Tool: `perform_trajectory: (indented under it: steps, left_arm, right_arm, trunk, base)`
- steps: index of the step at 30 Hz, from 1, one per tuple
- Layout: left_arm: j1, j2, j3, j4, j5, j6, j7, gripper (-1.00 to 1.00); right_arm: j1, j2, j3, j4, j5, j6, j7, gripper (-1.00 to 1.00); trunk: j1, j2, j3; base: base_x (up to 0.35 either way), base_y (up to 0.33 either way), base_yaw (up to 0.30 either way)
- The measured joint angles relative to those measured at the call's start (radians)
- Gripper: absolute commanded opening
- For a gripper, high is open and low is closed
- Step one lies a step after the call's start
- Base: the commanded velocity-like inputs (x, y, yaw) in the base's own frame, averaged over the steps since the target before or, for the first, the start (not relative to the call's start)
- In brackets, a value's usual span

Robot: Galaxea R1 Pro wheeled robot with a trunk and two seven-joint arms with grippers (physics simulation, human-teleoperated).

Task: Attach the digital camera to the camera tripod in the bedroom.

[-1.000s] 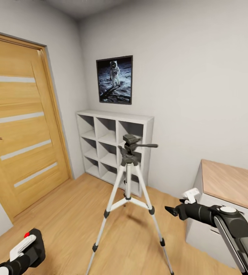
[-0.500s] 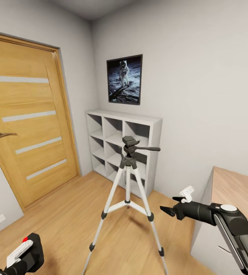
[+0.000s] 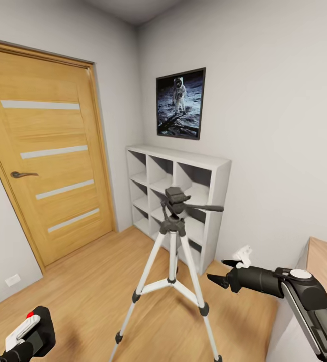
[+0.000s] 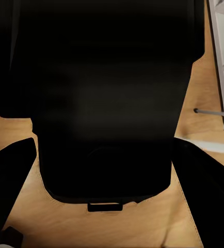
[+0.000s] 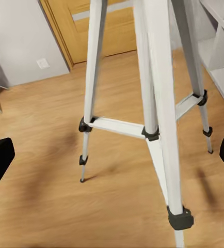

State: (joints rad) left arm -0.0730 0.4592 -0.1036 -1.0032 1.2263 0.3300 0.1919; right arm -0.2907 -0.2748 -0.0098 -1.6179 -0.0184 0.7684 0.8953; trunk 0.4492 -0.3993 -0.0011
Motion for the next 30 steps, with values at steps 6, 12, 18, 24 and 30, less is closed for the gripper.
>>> perform_trajectory:
  steps: [6, 12, 18, 24, 30]
  left_arm:
    - [0.000, 0.000, 0.001, -0.001, 0.000, 0.000, 0.000, -1.00]
    - [0.000, -0.001, 0.002, -0.002, 0.000, 0.002, 0.001, -1.00]
    - [0.000, -0.001, 0.003, -0.002, 0.001, 0.005, 0.000, -1.00]
    - [0.000, -0.001, 0.003, -0.001, 0.001, 0.005, 0.001, -1.00]
    - [0.000, -0.002, 0.003, -0.001, 0.001, 0.002, 0.004, -1.00]
  right_arm:
    - [0.001, -0.003, 0.002, 0.000, -0.001, 0.000, 0.003, 1.00]
    - [0.002, -0.001, 0.004, 0.000, -0.001, -0.001, 0.004, 1.00]
    - [0.002, -0.003, 0.005, 0.000, -0.001, -0.001, 0.007, 1.00]
    - [0.002, -0.005, 0.006, 0.000, -0.002, 0.000, 0.018, 1.00]
    - [0.003, -0.004, 0.006, 0.000, -0.003, 0.000, 0.032, 1.00]
  trunk:
    - [0.000, 0.000, 0.000]
    - [0.000, 0.000, 0.000]
    - [0.000, 0.000, 0.000]
    - [0.000, 0.000, 0.000]
    - [0.000, 0.000, 0.000]
  base:
    - [0.225, -0.193, 0.212]
    - [0.064, -0.058, 0.178]
    - [0.017, -0.017, 0.058]
    - [0.007, -0.194, 0.012]
    - [0.046, -0.225, 0.003]
